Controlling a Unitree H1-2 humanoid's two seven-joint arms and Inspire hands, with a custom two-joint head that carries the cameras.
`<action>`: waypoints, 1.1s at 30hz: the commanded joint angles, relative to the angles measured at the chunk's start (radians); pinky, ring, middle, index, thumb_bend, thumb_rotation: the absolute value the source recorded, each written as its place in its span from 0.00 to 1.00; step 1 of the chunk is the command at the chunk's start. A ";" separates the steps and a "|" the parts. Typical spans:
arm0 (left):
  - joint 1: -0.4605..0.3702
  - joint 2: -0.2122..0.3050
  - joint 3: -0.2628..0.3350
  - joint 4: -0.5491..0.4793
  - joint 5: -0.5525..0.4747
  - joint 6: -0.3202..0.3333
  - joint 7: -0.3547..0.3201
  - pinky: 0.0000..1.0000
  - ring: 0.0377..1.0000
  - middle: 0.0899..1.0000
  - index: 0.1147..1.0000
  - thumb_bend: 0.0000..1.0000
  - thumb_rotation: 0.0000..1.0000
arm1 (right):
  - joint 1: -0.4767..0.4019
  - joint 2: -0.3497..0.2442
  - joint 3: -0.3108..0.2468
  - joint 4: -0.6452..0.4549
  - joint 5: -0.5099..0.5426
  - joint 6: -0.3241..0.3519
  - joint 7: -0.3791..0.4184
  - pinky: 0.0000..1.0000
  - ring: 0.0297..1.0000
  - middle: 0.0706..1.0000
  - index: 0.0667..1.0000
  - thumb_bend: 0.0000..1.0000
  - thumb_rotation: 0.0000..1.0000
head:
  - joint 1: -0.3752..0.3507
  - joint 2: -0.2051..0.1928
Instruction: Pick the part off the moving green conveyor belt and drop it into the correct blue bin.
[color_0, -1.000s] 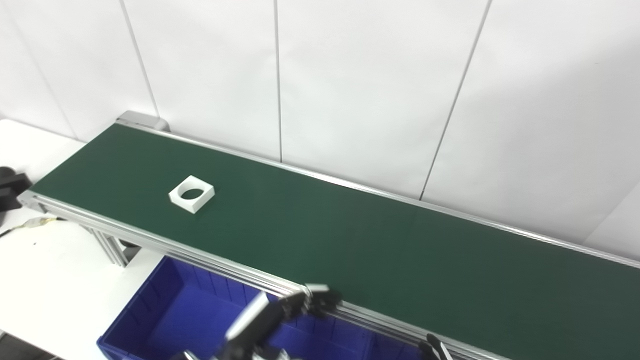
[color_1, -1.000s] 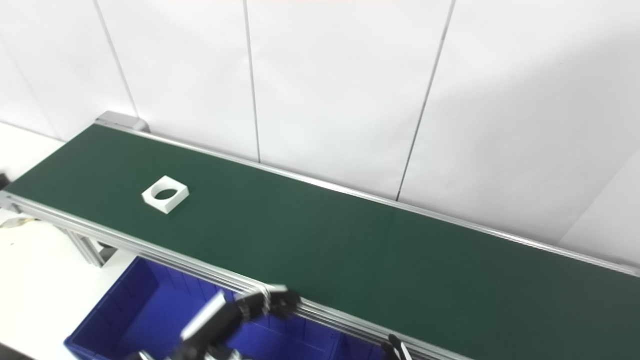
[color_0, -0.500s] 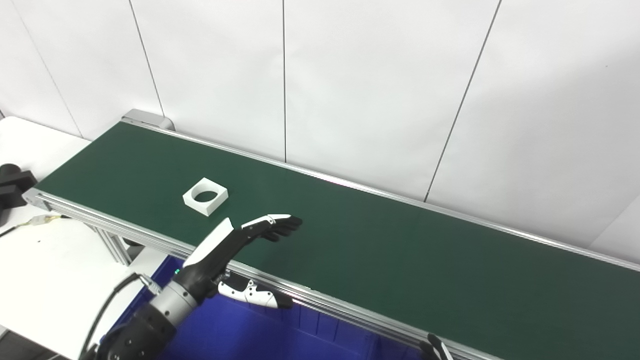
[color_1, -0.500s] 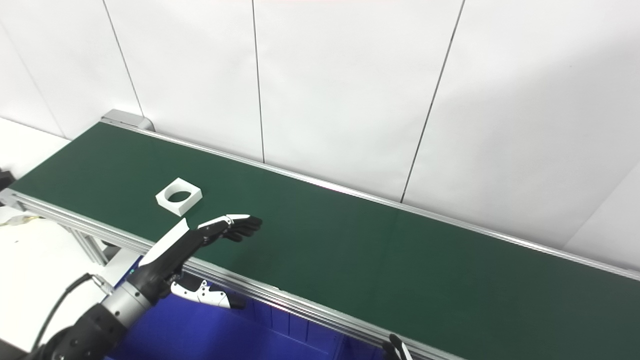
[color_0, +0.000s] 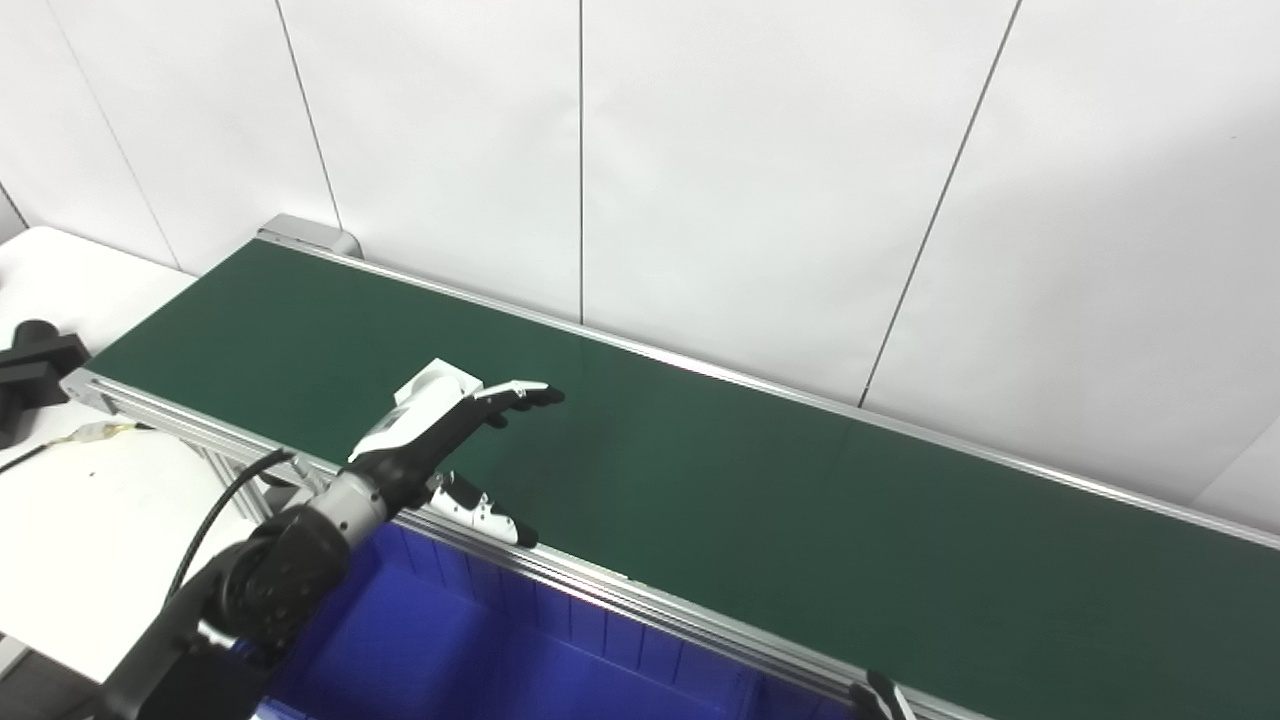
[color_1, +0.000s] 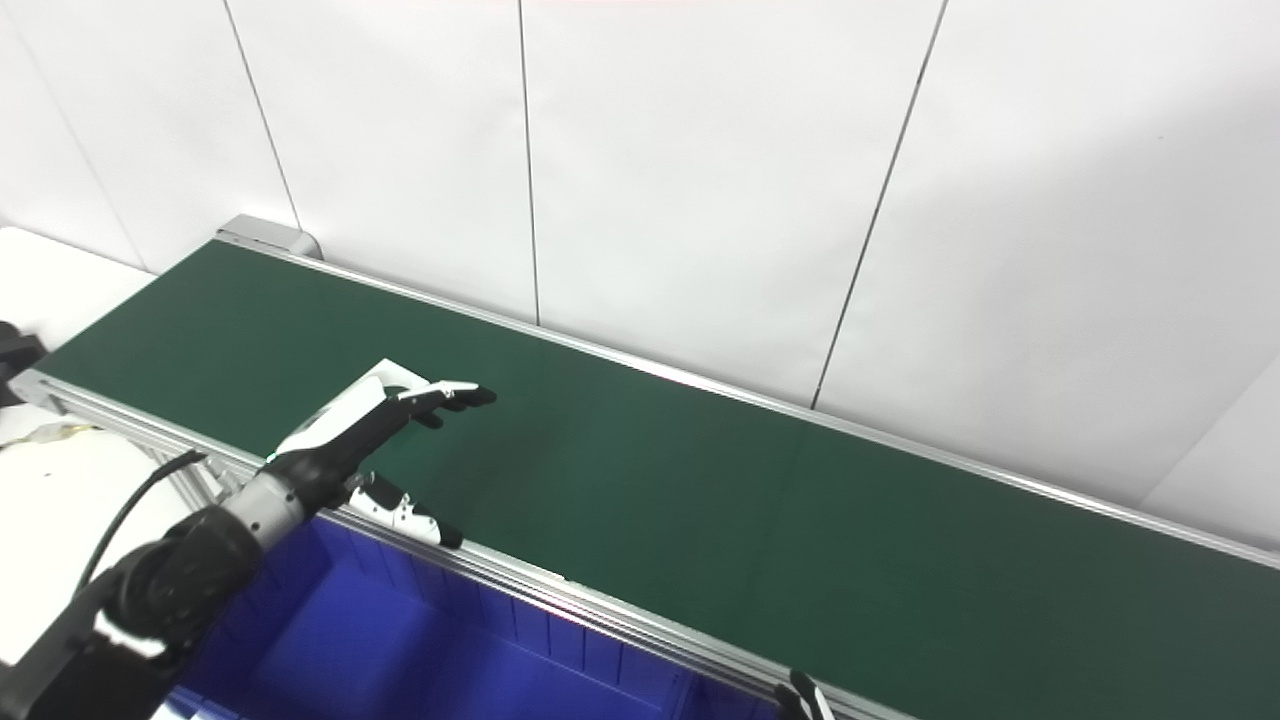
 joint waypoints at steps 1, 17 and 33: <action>-0.046 0.048 -0.013 0.010 0.056 -0.025 0.018 0.75 0.85 0.84 0.82 0.86 0.02 | -0.011 0.005 0.002 -0.019 0.014 -0.062 -0.012 0.81 0.87 0.88 0.94 0.59 0.70 | 0.000 0.001; -0.206 0.132 -0.143 0.180 0.331 -0.033 0.065 0.70 0.78 0.81 0.79 0.89 0.00 | -0.004 0.004 -0.005 -0.031 0.018 -0.058 -0.008 0.82 0.87 0.88 0.95 0.58 0.71 | 0.012 -0.001; -0.303 0.210 -0.200 0.267 0.438 -0.001 0.018 0.72 0.81 0.83 0.80 0.93 0.00 | 0.004 -0.003 -0.004 -0.039 0.025 -0.054 -0.001 0.83 0.88 0.88 0.95 0.59 0.70 | 0.017 0.002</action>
